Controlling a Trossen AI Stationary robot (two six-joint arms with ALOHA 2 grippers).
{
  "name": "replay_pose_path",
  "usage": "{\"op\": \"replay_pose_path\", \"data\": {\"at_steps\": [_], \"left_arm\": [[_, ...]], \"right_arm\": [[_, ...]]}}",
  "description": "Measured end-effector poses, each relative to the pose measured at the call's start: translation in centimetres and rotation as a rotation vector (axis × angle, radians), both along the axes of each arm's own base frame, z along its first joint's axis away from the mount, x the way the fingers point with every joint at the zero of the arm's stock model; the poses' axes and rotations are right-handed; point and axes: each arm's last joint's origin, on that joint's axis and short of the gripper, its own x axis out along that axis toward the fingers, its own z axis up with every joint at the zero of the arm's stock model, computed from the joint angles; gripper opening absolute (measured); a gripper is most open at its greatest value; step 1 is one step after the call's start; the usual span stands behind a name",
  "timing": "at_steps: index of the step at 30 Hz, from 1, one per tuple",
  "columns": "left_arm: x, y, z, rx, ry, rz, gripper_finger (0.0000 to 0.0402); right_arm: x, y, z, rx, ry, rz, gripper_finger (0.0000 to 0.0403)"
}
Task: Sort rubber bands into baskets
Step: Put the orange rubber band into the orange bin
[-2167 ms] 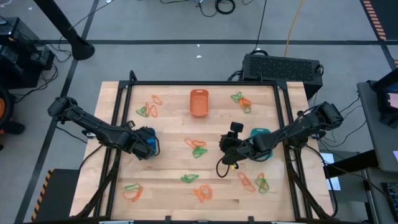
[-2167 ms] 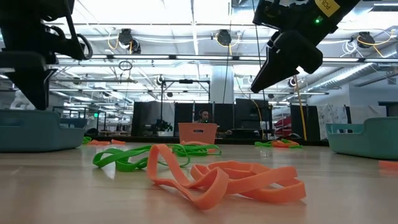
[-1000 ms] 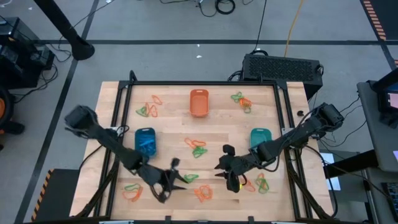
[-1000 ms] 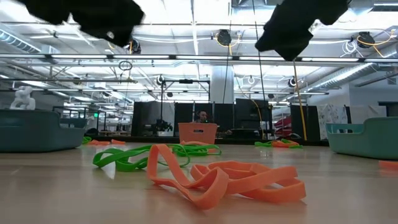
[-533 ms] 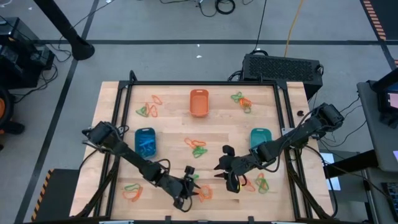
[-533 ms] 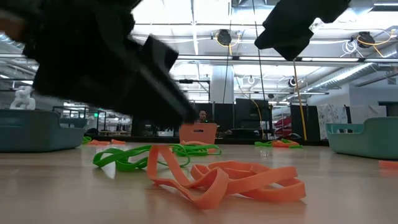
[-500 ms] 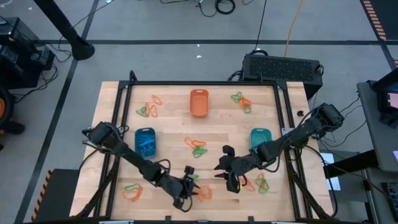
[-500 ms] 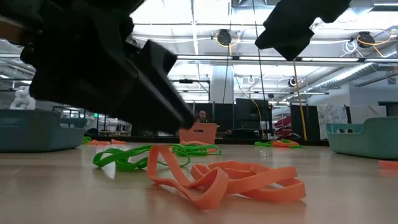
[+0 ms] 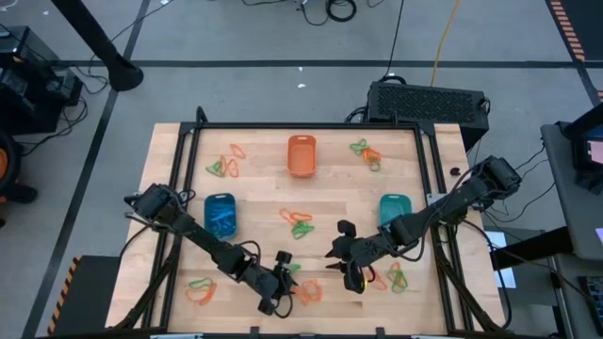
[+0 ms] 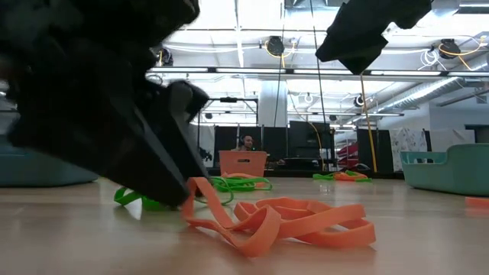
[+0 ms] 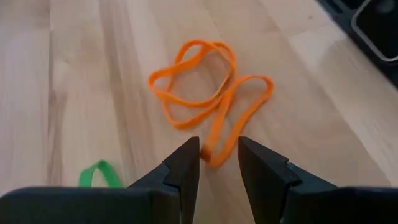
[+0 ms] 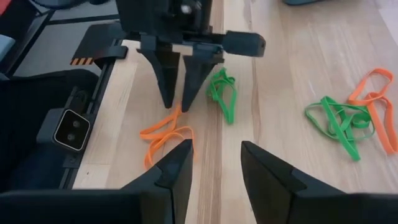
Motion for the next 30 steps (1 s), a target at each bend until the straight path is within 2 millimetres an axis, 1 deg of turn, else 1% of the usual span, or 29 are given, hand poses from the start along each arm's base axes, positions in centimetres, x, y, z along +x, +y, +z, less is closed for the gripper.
{"op": "replay_pose_path", "data": {"at_steps": [3, 7, 14, 17, 20, 21, 22, 25, 30], "left_arm": [[0.1, 0.2, -0.7, 0.008, 0.012, 0.007, 0.0118], [0.4, 0.2, -1.0, 0.002, 0.001, 0.012, 0.0118], [0.4, 0.2, -1.0, 0.002, 0.005, 0.002, 0.0116], [0.4, 0.2, -1.0, 0.001, 0.006, 0.0, 0.0091], [0.3, 0.2, -0.9, 0.002, 0.008, -0.004, 0.0041], [0.3, 0.2, -0.7, 0.003, 0.01, -0.004, 0.0022], [0.2, 0.3, -0.4, 0.005, 0.013, -0.003, 0.0012], [-0.1, 0.6, 0.8, 0.016, 0.015, 0.005, 0.001], [-1.0, 1.5, 4.0, 0.089, -0.023, 0.05, 0.0005]], "right_arm": [[0.0, 0.0, 0.0, 0.001, -0.003, 0.0, 0.0128], [0.0, 0.0, 0.0, 0.002, -0.005, 0.0, 0.0128], [0.0, 0.0, 0.0, -0.003, -0.003, 0.003, 0.0128], [0.0, 0.0, 0.0, -0.004, -0.001, 0.003, 0.0128], [0.0, 0.0, 0.0, -0.004, -0.001, 0.003, 0.0128], [0.0, 0.0, 0.0, -0.004, -0.001, 0.003, 0.0128], [0.0, 0.0, 0.0, -0.004, 0.0, 0.003, 0.0128], [0.0, 0.0, 0.0, -0.004, 0.0, 0.003, 0.0128], [0.0, 0.0, 0.0, -0.01, 0.0, 0.007, 0.0128]]}}
